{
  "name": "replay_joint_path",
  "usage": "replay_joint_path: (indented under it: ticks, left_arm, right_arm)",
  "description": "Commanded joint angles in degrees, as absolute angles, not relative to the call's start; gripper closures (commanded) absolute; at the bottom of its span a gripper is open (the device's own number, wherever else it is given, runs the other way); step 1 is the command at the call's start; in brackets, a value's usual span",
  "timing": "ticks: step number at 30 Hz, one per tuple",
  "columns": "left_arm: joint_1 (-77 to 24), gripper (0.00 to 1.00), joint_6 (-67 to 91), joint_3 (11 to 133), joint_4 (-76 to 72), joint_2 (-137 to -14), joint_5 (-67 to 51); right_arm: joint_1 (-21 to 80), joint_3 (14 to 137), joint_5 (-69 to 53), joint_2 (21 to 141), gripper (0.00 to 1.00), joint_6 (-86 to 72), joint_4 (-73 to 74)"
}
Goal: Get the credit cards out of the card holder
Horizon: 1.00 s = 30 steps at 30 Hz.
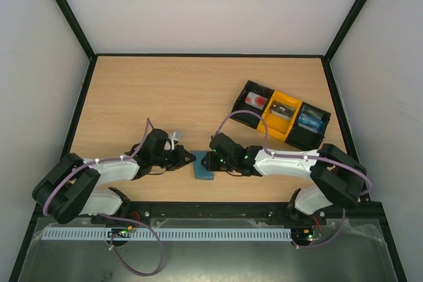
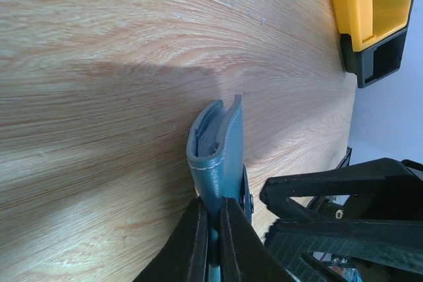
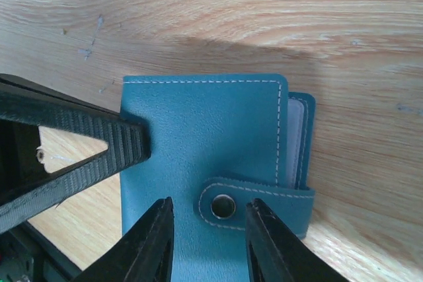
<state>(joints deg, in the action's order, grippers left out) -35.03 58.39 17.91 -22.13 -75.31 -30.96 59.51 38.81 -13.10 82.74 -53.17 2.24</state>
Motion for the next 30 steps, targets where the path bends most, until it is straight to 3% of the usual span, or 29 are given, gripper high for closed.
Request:
replay_joint_path:
  ticks: [1,15,30]
  left_arm:
    - [-35.4,0.97,58.8,17.3,-24.1,-74.3,-30.9]
    - [-35.5,0.97,58.9,17.3,-24.4,-74.3,-31.5]
    - [-35.5,0.97,57.7,17.5,-22.3,-73.5,-31.0]
  right_arm:
    - [60.4,41.7,-10.8,85.6,0.69,-52.9,1.8]
    - [60.4,41.6,-6.8,87.2,0.67,-50.8,6.1]
    - [60.4,41.1,-1.0,86.1,0.79,-49.4,10.9]
